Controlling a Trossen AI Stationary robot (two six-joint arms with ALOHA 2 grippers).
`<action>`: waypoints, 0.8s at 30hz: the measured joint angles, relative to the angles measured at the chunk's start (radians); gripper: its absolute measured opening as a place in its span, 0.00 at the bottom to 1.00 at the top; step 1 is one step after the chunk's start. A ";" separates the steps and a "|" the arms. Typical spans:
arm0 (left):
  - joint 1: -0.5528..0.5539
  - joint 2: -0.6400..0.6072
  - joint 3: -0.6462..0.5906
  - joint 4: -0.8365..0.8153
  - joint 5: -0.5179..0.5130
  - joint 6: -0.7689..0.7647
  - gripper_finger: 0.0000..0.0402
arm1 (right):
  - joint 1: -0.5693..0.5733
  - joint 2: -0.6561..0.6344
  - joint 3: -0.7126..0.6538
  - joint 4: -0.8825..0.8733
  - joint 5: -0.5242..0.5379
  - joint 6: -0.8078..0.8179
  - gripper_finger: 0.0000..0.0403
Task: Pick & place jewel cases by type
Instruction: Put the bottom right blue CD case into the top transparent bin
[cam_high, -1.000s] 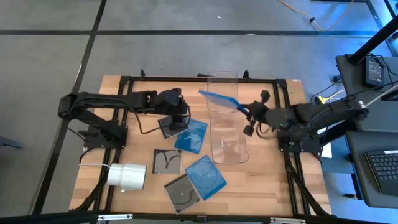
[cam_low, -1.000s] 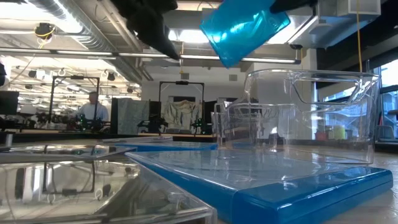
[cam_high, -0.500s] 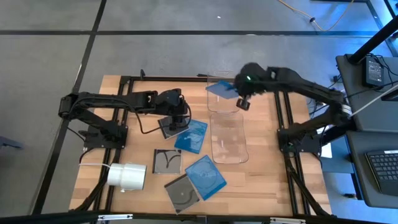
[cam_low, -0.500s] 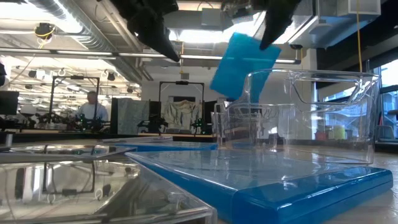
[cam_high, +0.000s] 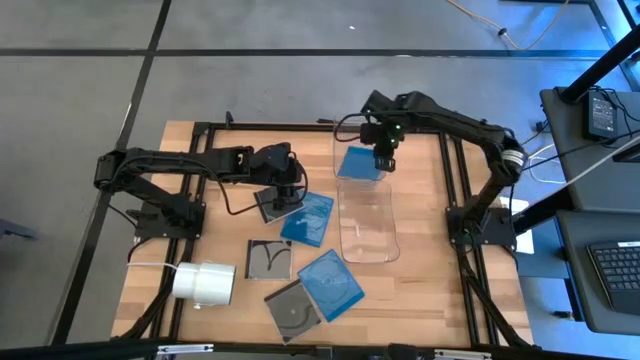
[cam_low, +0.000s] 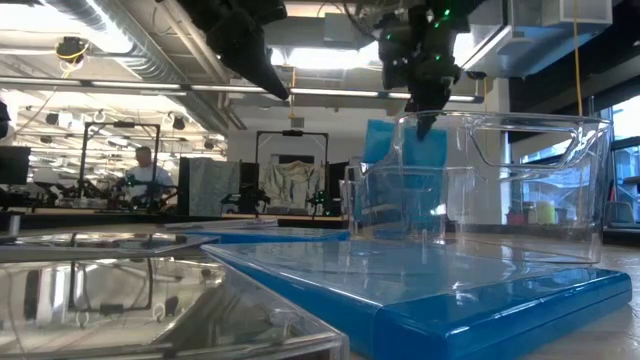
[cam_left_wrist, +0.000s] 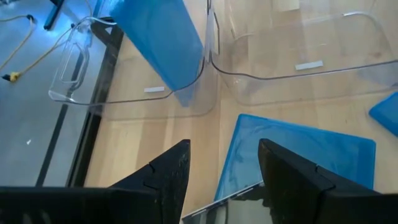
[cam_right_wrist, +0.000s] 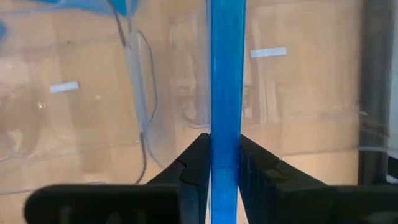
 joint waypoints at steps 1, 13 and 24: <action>0.000 0.000 0.000 0.000 0.000 -0.003 0.46 | -0.006 0.013 0.001 0.007 -0.004 -0.012 0.18; -0.002 0.000 0.000 0.000 0.068 -0.027 0.47 | -0.031 0.065 -0.001 0.161 0.005 -0.051 0.22; -0.002 0.000 0.000 0.000 0.067 -0.027 0.46 | -0.030 0.068 -0.002 0.199 0.030 -0.078 0.47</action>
